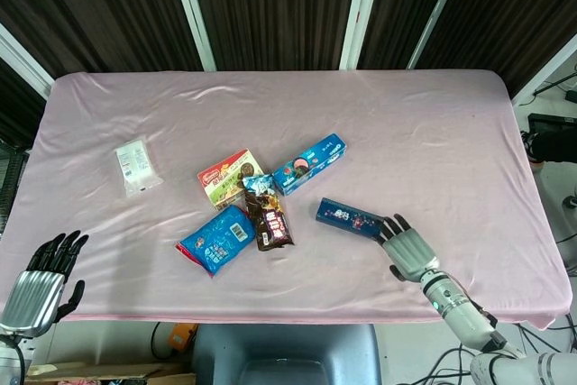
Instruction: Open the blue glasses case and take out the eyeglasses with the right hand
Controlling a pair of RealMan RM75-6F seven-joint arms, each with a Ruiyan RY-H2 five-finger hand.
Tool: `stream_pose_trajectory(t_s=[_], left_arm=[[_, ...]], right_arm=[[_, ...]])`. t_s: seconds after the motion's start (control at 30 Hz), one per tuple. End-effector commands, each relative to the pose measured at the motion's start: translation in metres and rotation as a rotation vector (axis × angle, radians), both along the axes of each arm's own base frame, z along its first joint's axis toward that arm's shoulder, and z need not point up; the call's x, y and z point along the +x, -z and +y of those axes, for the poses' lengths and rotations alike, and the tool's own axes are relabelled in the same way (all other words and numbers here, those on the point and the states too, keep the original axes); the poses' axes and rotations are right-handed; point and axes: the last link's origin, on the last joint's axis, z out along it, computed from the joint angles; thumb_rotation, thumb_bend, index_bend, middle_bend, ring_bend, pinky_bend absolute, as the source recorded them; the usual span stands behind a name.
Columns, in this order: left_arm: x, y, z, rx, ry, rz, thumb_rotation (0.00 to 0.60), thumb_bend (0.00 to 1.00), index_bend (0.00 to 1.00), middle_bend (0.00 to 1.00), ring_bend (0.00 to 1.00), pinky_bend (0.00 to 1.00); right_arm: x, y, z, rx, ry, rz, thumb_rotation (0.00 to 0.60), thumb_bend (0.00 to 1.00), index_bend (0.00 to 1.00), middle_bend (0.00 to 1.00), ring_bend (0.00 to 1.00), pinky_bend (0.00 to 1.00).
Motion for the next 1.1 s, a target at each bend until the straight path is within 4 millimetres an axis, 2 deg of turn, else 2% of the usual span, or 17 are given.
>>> stream_pose_trajectory(t_s=[0.03,0.27,0.4,0.5,0.63,0.73,0.9,1.1], left_arm=[[0.000,0.001,0.000,0.001,-0.001,0.002,0.600,0.46,0.00,0.05,0.05,0.14],[-0.001,-0.001,0.000,0.009,-0.008,0.001,0.600,0.46,0.00,0.05,0.05,0.14],[-0.002,-0.002,0.001,0.012,-0.016,-0.002,0.600,0.46,0.00,0.05,0.05,0.14],[-0.002,-0.002,0.001,0.008,-0.017,-0.001,0.600,0.46,0.00,0.05,0.05,0.14],[-0.001,-0.001,0.001,0.006,-0.015,-0.002,0.600,0.46,0.00,0.05,0.05,0.14],[-0.001,-0.001,0.001,0.006,-0.015,-0.002,0.600,0.46,0.00,0.05,0.05,0.14],[0.000,0.001,0.002,-0.001,-0.014,0.002,0.600,0.46,0.00,0.05,0.05,0.14],[0.000,0.003,0.003,-0.004,-0.016,0.008,0.600,0.46,0.00,0.05,0.05,0.14]], right_arm=[[-0.003,0.002,-0.012,-0.015,0.018,0.005,0.600,0.50,0.35,0.00,0.00,0.00],[-0.009,-0.003,-0.034,-0.084,0.049,-0.002,0.600,0.50,0.33,0.00,0.00,0.00],[-0.013,-0.012,-0.031,-0.097,0.042,-0.010,0.600,0.50,0.32,0.00,0.00,0.00],[-0.015,-0.020,-0.025,-0.106,0.022,-0.024,0.600,0.46,0.32,0.00,0.00,0.00],[-0.012,-0.031,-0.021,-0.143,-0.022,-0.086,0.600,0.44,0.34,0.00,0.00,0.00],[-0.008,-0.034,-0.026,-0.189,-0.060,-0.129,0.600,0.44,0.38,0.00,0.00,0.00],[0.002,-0.024,-0.045,-0.213,-0.075,-0.163,0.600,0.44,0.41,0.00,0.00,0.00],[0.014,-0.001,-0.065,-0.195,-0.094,-0.118,0.600,0.44,0.43,0.00,0.00,0.00]])
